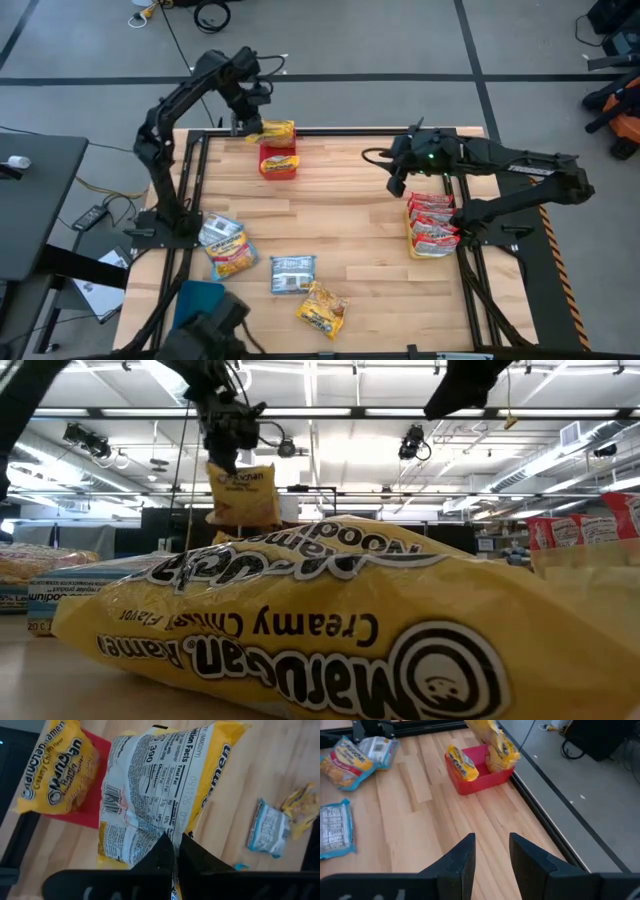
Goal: Sort Maruchan noodles
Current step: Put the yellow noodle pack into the pink bin
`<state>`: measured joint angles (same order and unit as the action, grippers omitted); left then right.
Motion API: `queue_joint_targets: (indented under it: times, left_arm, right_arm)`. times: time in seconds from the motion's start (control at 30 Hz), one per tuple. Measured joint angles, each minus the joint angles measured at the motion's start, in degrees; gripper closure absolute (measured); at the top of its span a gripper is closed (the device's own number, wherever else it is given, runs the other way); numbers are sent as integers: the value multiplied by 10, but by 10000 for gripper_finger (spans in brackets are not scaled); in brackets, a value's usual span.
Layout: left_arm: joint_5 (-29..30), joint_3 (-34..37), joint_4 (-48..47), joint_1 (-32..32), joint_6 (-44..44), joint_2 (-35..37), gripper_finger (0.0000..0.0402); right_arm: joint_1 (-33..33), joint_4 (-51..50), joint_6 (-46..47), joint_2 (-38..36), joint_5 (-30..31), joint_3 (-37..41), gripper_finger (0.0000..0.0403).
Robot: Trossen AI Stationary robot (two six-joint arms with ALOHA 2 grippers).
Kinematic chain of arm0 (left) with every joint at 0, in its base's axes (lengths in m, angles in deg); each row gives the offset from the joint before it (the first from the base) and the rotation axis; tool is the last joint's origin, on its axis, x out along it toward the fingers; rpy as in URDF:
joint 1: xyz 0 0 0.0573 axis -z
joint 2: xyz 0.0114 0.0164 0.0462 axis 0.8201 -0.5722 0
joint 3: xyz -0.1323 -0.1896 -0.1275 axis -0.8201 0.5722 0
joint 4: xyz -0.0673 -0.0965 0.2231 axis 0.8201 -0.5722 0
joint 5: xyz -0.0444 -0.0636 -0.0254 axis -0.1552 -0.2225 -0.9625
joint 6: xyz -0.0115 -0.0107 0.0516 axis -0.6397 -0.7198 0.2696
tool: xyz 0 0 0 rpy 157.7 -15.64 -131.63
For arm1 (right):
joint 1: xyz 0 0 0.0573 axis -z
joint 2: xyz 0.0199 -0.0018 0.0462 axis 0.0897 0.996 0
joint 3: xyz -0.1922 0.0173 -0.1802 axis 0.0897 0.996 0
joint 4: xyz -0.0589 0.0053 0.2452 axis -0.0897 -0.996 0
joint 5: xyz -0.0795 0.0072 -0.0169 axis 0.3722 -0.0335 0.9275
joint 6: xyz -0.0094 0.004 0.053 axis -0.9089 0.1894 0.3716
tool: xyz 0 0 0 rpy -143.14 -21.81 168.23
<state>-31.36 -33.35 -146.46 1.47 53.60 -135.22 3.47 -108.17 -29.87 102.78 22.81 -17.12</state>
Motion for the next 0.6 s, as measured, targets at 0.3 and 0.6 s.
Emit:
queue_joint_targets:
  times: [0.3, 0.6]
  left_arm:
    - [25, -25, -2, 23, -2, -112, 393]
    - [-4, -25, 32, 44, 17, -156, 393]
  right_arm:
    - [21, 38, 8, 30, -48, 0, 279]
    - [20, 21, 30, 18, -66, 0, 279]
